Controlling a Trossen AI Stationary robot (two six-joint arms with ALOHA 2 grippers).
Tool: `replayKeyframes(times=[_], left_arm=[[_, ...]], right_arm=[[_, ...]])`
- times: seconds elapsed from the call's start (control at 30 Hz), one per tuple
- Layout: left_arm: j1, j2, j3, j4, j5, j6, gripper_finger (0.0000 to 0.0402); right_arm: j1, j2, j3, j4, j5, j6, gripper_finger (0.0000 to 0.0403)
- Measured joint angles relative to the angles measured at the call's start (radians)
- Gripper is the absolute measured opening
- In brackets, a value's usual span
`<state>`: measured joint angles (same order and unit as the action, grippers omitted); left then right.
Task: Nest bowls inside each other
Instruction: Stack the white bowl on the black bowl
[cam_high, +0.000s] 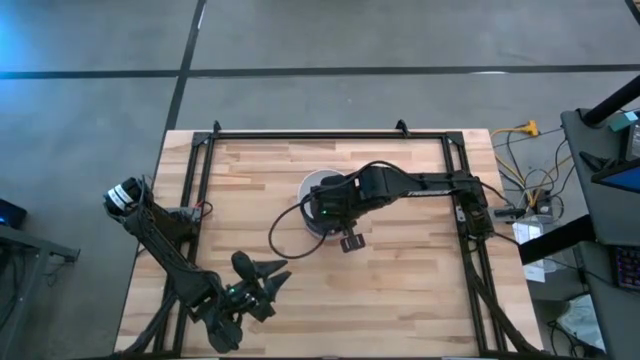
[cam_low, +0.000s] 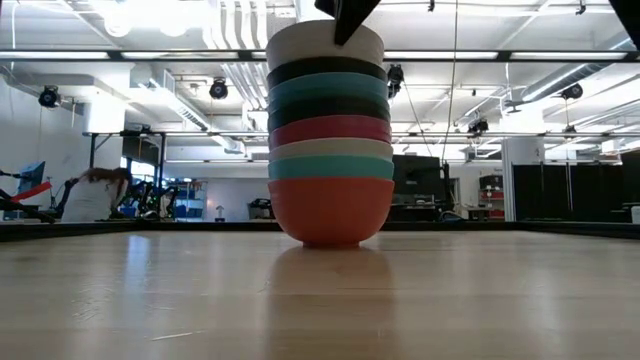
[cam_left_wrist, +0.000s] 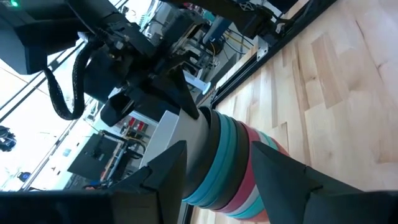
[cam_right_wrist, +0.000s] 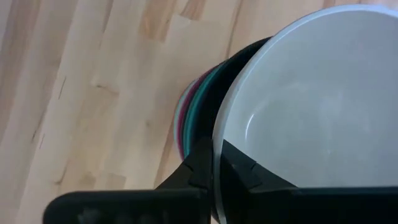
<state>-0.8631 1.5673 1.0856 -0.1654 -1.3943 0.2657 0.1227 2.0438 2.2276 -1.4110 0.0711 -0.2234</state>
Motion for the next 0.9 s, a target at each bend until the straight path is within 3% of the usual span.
replayKeyframes(times=[0.63, 0.9], left_arm=[[0.0, 0.0, -0.003, 0.0, 0.0, 0.0, 0.0164], [0.0, 0.0, -0.003, 0.0, 0.001, -0.01, 0.0164]], right_arm=[[-0.011, 0.0, -0.023, 0.011, -0.002, 0.071, 0.0009], [-0.017, 0.001, -0.036, 0.011, -0.003, 0.116, 0.0034]])
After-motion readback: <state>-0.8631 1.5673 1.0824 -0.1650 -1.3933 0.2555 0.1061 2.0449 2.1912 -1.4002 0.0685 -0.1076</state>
